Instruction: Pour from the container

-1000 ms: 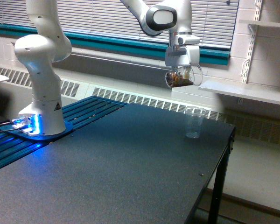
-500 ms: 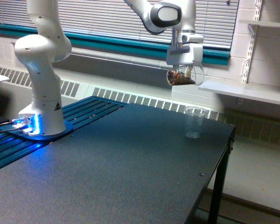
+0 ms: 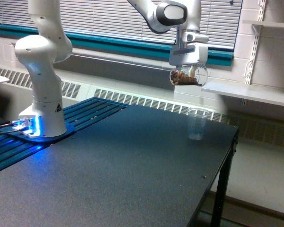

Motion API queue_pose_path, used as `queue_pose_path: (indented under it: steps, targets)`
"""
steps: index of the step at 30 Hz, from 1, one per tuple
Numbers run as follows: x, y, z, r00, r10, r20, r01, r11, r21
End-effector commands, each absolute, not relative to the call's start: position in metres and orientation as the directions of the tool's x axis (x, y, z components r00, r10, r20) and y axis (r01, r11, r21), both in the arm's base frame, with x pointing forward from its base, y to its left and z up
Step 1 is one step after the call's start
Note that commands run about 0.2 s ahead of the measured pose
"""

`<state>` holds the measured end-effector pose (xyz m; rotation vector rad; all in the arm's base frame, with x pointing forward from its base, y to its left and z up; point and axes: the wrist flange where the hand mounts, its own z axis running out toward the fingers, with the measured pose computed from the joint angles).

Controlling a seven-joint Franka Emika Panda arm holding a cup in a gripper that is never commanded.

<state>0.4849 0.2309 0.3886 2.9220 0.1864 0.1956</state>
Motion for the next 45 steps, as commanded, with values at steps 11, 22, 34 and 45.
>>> queue_pose_path:
  steps: [11, 22, 34, 45]
  targets:
    - [0.486, 0.243, 0.395, 0.981, 0.168, 0.102, 0.137, -0.957, 0.256]
    - [0.486, 0.248, 0.396, 0.979, 0.182, 0.095, 0.151, -0.952, 0.266]
    - [0.485, 0.25, 0.397, 0.979, 0.187, 0.085, 0.156, -0.946, 0.286]
    - [0.485, 0.251, 0.398, 0.978, 0.193, 0.077, 0.162, -0.942, 0.294]
